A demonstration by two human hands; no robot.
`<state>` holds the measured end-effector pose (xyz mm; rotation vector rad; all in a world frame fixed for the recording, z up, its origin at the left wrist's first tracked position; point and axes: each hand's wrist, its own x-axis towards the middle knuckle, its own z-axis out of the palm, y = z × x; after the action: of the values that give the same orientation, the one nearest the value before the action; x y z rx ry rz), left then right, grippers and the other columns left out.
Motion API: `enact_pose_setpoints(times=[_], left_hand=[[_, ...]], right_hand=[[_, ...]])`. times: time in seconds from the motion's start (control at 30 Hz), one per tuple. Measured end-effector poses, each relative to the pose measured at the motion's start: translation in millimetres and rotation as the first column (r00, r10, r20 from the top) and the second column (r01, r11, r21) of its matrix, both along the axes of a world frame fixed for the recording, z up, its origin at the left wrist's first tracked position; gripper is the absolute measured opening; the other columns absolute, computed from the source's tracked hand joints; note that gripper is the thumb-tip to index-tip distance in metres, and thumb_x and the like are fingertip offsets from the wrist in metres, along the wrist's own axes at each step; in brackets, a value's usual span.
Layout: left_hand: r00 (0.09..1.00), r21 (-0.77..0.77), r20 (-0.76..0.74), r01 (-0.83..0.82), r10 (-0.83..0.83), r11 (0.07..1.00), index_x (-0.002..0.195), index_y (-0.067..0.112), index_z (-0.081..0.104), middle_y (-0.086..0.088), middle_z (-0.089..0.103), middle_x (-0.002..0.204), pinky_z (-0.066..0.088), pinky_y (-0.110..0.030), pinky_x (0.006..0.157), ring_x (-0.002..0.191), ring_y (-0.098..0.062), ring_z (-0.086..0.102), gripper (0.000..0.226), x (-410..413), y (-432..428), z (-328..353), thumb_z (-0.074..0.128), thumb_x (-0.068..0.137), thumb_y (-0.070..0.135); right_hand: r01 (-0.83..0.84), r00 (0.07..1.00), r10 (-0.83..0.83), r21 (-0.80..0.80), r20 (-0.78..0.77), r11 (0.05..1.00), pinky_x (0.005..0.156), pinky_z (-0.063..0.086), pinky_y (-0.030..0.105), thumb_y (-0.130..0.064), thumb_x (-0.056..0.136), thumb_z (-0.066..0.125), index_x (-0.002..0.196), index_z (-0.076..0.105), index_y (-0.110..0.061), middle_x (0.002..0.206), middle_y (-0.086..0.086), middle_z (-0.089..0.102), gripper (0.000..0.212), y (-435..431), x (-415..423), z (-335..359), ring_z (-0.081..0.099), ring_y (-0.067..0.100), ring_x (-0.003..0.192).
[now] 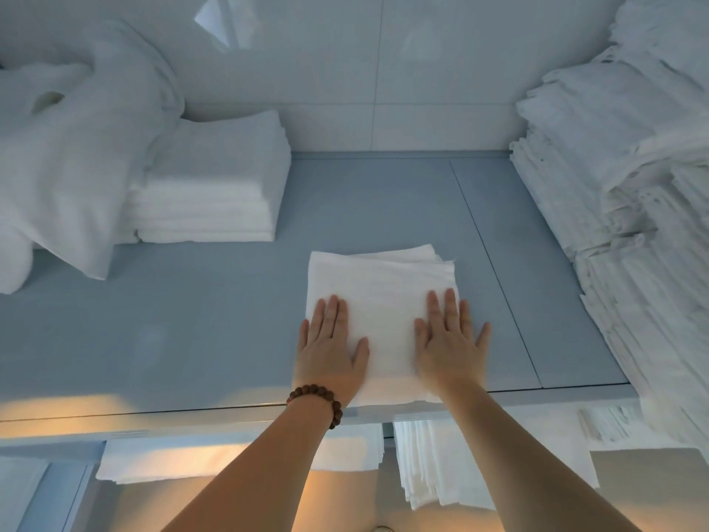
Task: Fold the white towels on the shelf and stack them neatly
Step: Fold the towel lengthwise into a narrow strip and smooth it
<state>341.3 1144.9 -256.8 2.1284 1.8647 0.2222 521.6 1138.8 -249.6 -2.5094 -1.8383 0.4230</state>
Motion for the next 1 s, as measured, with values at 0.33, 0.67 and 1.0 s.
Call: enact_pose_setpoints(times=[0.33, 0.67, 1.0], left_hand=[[0.96, 0.067, -0.191, 0.222, -0.206, 0.973, 0.151, 0.015, 0.01, -0.003, 0.001, 0.159, -0.007, -0.036, 0.118, 0.146, -0.018, -0.006, 0.058, 1.5, 76.8, 20.6, 0.024, 0.097, 0.033], [0.988, -0.055, -0.108, -0.119, 0.113, 0.991, 0.15, 0.012, -0.007, -0.018, -0.011, 0.156, -0.006, -0.047, 0.116, 0.143, -0.036, -0.011, 0.079, 24.3, 46.4, 5.3, 0.004, 0.08, 0.049], [0.927, -0.202, 0.034, -0.359, 0.373, 0.911, 0.15, 0.011, -0.007, -0.02, -0.02, 0.154, -0.013, -0.047, 0.115, 0.14, -0.04, -0.022, 0.068, 52.1, 6.1, 20.6, 0.018, 0.092, 0.037]], right_hand=[[-0.126, 0.992, 0.126, 0.003, 0.021, 0.992, 0.106, -0.014, 0.065, -0.05, 0.097, 0.004, 0.148, -0.013, -0.033, 0.156, 0.001, -0.021, 0.057, 47.8, -52.2, 2.7, -0.023, 0.026, 0.142], [-0.611, 0.788, 0.604, 0.035, 0.115, 0.791, 0.113, -0.008, 0.058, -0.059, 0.084, -0.01, 0.146, -0.011, -0.042, 0.158, -0.007, -0.013, 0.064, 98.7, -13.0, 1.8, -0.017, 0.018, 0.144], [0.021, 0.999, -0.022, -0.008, -0.032, 1.0, 0.108, -0.007, 0.067, -0.053, 0.096, 0.013, 0.148, -0.009, -0.033, 0.157, 0.007, -0.018, 0.061, 27.7, -38.3, 6.0, -0.022, 0.028, 0.142]])
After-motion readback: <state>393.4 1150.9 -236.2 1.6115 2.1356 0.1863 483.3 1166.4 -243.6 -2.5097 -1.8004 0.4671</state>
